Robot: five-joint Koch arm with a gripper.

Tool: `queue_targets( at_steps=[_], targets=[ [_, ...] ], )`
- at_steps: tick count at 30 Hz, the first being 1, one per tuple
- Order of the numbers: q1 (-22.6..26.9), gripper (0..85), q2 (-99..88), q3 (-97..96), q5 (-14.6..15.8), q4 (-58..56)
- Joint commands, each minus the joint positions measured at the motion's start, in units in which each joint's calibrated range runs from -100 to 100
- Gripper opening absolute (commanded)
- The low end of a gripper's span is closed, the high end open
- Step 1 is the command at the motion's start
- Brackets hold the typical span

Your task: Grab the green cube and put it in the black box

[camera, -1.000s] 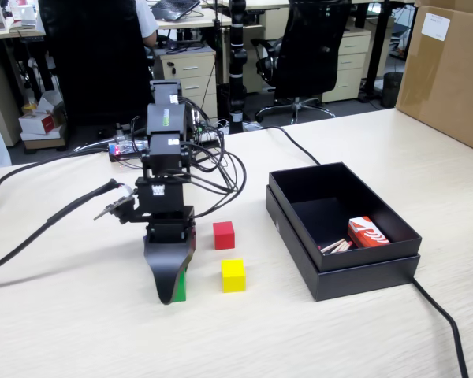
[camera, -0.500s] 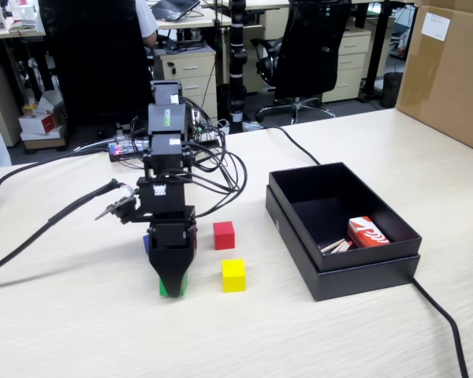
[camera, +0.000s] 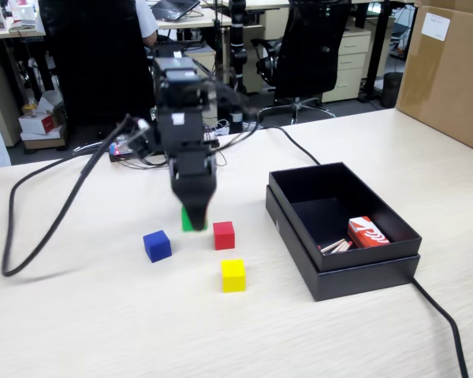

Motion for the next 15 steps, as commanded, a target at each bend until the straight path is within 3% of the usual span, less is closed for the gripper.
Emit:
queue_targets(
  at_steps=[1,9,15],
  targets=[
    [2.7,0.8,-13.5,1.2,0.3,1.2],
    [10.7,0.8,-18.1,4.3,0.6,1.6],
    [15.9,0.9,3.6,17.4,-5.3,7.7]
  ],
)
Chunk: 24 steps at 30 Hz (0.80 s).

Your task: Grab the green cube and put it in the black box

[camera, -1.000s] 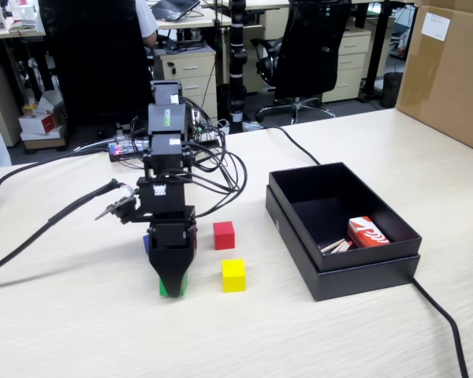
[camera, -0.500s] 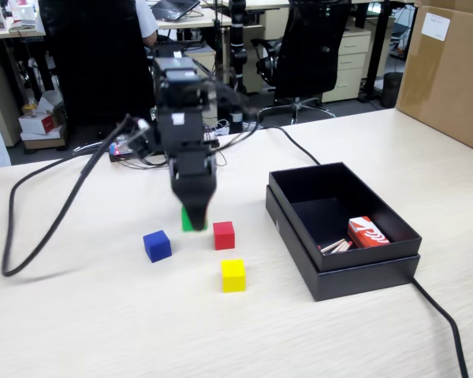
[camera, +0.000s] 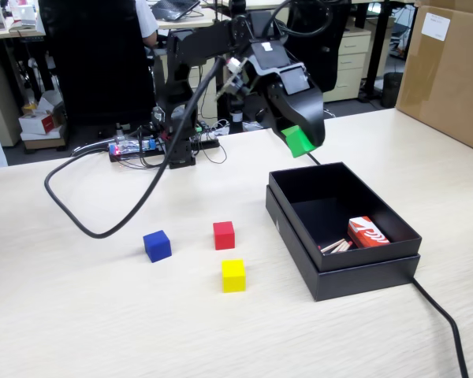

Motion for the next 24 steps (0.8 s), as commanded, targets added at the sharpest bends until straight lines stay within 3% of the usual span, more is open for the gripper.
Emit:
queue_targets(
  at_steps=[1,5,10,16,24],
  targets=[
    [1.4,0.9,5.6,5.6,-3.9,7.9],
    [1.9,0.9,12.0,5.4,-5.7,11.6],
    [2.1,0.9,16.7,3.5,-5.6,11.6],
    [2.1,1.1,18.0,-9.7,-2.7,11.5],
    [2.0,1.2,20.1,-11.5,-2.1,11.5]
  ],
)
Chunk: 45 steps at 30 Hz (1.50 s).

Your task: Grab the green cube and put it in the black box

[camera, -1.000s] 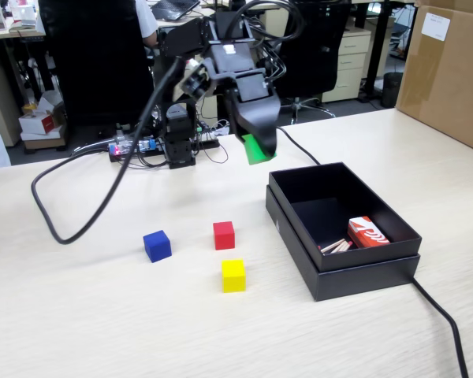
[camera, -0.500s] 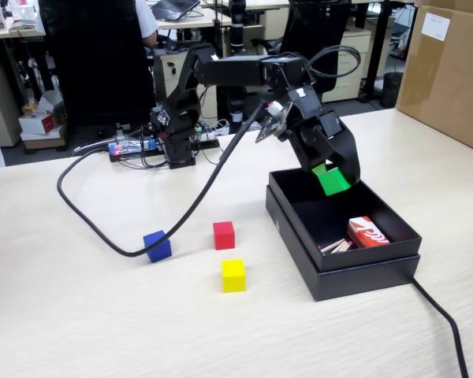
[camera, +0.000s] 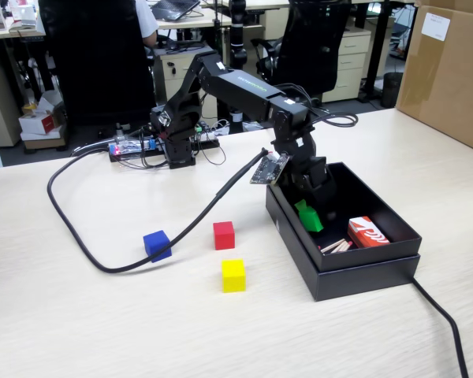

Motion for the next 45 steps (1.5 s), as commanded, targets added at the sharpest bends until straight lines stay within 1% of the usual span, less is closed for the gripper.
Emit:
queue_targets(
  at_steps=[1,2,3,4,5,11,14,15,20,23,24,31,35,45],
  targets=[
    [0.2,1.2,-0.8,2.5,0.2,2.2],
    [0.2,1.3,-0.7,2.3,0.4,2.2],
    [0.2,3.6,-0.4,2.2,0.4,2.2],
    [0.3,9.2,-0.1,1.8,0.4,2.2],
    [0.3,13.0,0.0,1.2,0.4,2.2],
    [0.4,30.1,0.7,0.8,0.3,2.2],
    [0.5,41.5,0.1,1.3,0.2,2.2],
    [0.5,43.2,-0.3,1.7,0.1,2.2],
    [0.4,43.4,-5.7,4.1,0.4,2.2],
    [0.1,43.9,-12.8,5.4,0.8,2.3],
    [-0.5,46.1,-18.7,5.9,1.8,3.2],
    [-3.3,46.0,-37.1,2.5,2.4,3.4],
    [-5.6,46.0,-50.4,-7.0,2.4,3.4],
    [-11.2,46.4,-87.0,-42.4,2.3,4.2]
  ],
)
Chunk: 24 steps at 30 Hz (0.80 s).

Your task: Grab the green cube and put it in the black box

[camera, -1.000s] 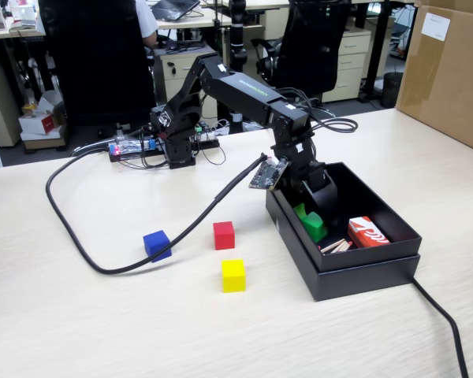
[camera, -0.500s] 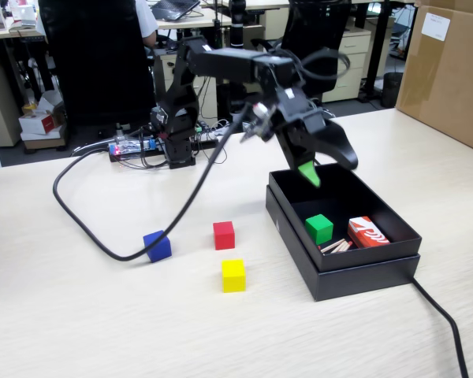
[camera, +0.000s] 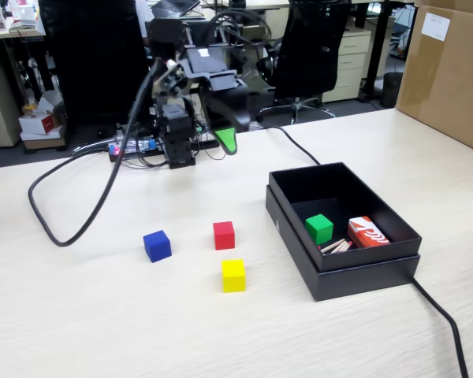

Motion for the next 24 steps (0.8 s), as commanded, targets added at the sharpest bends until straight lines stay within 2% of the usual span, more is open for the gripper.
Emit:
queue_targets(
  at_steps=[1,9,15,24],
  targets=[
    [-1.6,46.4,-13.8,-5.7,-0.2,3.9],
    [-5.4,48.5,-36.1,-37.3,-1.8,12.3],
    [-6.6,49.7,-37.3,-52.0,-1.8,21.7],
    [-6.8,49.9,-37.3,-73.3,-4.7,44.4]
  ],
)
